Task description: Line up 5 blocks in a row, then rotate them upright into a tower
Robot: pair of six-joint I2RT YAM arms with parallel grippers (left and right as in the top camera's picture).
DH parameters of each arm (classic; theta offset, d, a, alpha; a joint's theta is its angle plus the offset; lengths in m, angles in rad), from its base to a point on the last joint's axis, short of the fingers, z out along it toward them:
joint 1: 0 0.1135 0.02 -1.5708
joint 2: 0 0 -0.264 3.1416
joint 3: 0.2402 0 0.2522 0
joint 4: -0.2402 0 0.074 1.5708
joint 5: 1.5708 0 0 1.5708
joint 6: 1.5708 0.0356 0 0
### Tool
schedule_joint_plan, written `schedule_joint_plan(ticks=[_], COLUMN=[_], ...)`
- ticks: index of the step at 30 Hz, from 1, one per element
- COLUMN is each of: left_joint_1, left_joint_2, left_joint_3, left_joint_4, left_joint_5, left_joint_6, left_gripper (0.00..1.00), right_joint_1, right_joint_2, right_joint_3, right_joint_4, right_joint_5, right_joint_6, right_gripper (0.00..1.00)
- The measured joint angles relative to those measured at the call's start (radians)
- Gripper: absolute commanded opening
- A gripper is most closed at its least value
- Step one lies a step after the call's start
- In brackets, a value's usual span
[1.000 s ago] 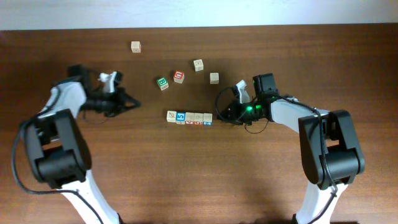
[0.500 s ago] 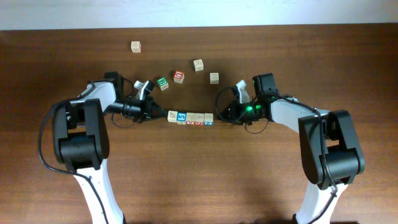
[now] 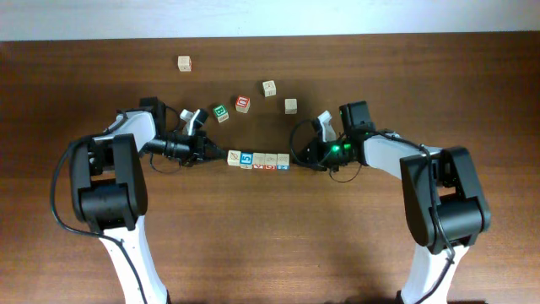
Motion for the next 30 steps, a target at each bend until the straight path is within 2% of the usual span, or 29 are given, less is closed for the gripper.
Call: schedule_joint_plan(ticks=[30], left_joint_1=[0.000], left_joint_2=[0.000], left_joint_3=[0.000], left_joint_4=[0.000], left_joint_5=[0.000], left_joint_6=[-0.004], left_gripper=[0.00], right_joint_1=[0.018], right_joint_2=[0.040], right_joint_3=[0.000], right_joint_4=[0.053], right_joint_5=[-0.065], right_joint_6=[0.034], right_gripper=[0.04])
